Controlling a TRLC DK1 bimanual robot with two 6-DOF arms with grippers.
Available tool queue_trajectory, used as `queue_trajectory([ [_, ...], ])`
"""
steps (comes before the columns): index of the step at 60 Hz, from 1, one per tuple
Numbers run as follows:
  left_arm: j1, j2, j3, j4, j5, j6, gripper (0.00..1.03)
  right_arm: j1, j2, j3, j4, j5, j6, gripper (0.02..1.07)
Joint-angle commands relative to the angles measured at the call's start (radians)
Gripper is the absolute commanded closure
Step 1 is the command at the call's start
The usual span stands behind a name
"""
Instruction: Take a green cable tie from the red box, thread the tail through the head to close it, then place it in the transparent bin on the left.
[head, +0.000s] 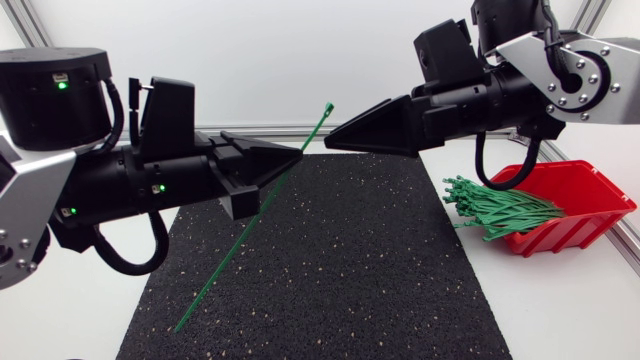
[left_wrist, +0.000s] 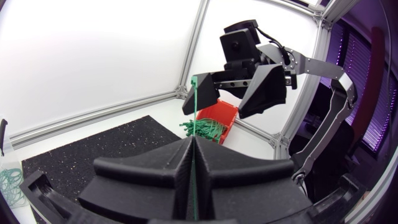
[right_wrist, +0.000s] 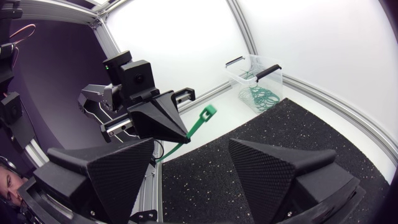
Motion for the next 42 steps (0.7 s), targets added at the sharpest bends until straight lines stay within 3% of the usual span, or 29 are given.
queue_trajectory([
  [1,0.017,0.013,0.043,-0.006,0.044,-0.047,1.0,-0.008,0.014,-0.013,0.022,-0.014,-0.012,0.22],
  [7,0.034,0.012,0.052,-0.016,0.102,-0.077,1.0,-0.008,0.008,-0.018,0.035,-0.028,-0.008,0.3],
  [12,0.036,0.009,0.055,-0.018,0.121,-0.093,1.0,-0.008,0.003,-0.026,0.049,-0.034,-0.003,0.31],
  [16,0.033,0.002,0.054,-0.018,0.124,-0.1,1.0,-0.008,-0.009,-0.036,0.068,-0.041,0.006,0.48],
  [27,0.027,-0.001,0.051,-0.016,0.141,-0.113,1.0,-0.009,-0.043,-0.056,0.105,-0.054,0.026,0.66],
  [42,0.007,-0.004,0.048,-0.006,0.141,-0.12,1.0,-0.009,-0.058,-0.065,0.128,-0.064,0.049,0.67],
])
